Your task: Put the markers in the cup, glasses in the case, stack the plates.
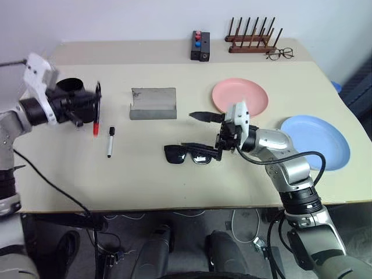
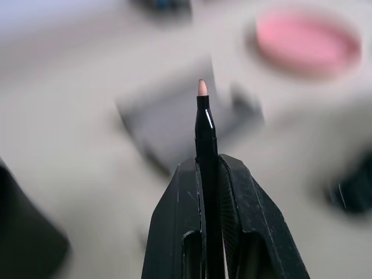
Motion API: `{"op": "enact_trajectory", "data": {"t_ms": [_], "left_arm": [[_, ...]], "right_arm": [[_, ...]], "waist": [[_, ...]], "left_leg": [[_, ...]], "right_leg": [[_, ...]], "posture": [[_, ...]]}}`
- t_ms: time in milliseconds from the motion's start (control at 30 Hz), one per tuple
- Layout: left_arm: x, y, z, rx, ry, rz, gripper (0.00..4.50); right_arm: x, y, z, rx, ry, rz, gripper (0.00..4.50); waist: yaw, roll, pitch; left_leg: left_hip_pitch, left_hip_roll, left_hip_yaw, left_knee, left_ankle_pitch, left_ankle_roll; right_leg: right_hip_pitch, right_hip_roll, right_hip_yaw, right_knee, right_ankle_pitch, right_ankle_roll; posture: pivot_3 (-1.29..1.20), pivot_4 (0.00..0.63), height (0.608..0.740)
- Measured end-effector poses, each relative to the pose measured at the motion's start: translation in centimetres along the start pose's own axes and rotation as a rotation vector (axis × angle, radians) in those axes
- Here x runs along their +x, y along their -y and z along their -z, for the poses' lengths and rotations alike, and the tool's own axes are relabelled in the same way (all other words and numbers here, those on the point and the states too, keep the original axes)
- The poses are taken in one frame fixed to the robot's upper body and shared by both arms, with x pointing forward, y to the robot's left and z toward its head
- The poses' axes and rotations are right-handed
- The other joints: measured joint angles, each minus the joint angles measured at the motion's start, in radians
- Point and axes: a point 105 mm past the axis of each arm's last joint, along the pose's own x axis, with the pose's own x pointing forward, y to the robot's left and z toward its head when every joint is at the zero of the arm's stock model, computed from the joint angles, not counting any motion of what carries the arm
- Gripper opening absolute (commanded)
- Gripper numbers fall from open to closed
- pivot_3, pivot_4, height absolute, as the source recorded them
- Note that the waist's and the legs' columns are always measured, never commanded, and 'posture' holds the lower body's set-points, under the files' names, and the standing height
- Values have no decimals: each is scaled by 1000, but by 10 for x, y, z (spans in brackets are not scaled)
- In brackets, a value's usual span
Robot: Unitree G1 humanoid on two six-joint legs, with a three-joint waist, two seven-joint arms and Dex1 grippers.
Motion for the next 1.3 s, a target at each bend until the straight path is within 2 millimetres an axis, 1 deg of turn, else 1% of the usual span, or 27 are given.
{"op": "enact_trajectory", "data": {"t_ms": [67,133,233,300,367,433,600,700,800,933,1200,1300], "left_arm": [[1,-14,-19,19,125,-77,75],[-3,-26,-31,39,206,-142,75],[-8,-52,-46,62,333,-266,75],[-15,-68,-55,82,413,-349,75],[-22,-82,-57,88,465,-420,75],[-27,-90,-52,90,494,-457,75],[-28,-102,-21,44,499,-522,75],[-27,-106,-7,10,496,-553,75],[-24,-108,7,-32,492,-573,75],[-12,-103,29,-98,471,-565,75],[-10,-102,44,-104,429,-589,75],[-8,-101,47,-107,421,-589,1206]], "right_arm": [[0,1,1,6,5,6,4500],[-1,2,2,9,4,10,4500],[-2,4,4,12,4,20,4500],[-2,4,3,7,6,20,4500],[-2,4,3,2,7,21,4500],[-2,5,4,-1,2,24,4500],[-2,5,5,-5,-2,27,4500],[-3,5,7,-4,-9,33,4500],[-5,4,11,7,-16,40,4500],[-6,4,12,10,-19,46,4500],[-8,5,12,5,-27,60,4500],[-8,5,12,4,-28,63,4500]], "waist": [[1,0,0],[-1,0,0],[-3,0,0],[-5,0,0],[-5,0,0],[-6,0,0],[-4,-1,0],[-4,-1,0],[-4,-1,0],[-6,-1,-1],[-7,-1,0],[-6,-1,0]], "left_leg": [[0,0,0,0,0,0],[0,0,0,0,0,0],[0,0,0,1,0,0],[0,0,0,1,0,0],[0,0,0,1,0,0],[0,0,0,2,0,0],[0,0,0,3,0,0],[0,0,0,3,0,0],[0,0,0,3,0,0],[0,0,0,3,0,0],[-1,0,0,3,0,0],[-1,0,0,3,0,0]], "right_leg": [[0,1,0,0,0,0],[0,0,0,0,0,0],[1,3,0,2,0,0],[1,2,0,2,0,0],[1,3,0,2,0,0],[1,3,0,2,0,0],[1,3,-1,2,0,1],[1,3,-1,3,0,1],[2,3,-1,3,0,1],[3,4,-1,3,0,1],[3,4,0,4,0,1],[3,4,-1,4,0,1]], "posture": [[0,150,740],[0,150,740],[0,150,740],[0,150,740],[0,150,740],[0,150,740],[0,150,740],[0,150,740],[0,150,740],[0,150,740],[0,150,740],[0,150,740]]}}
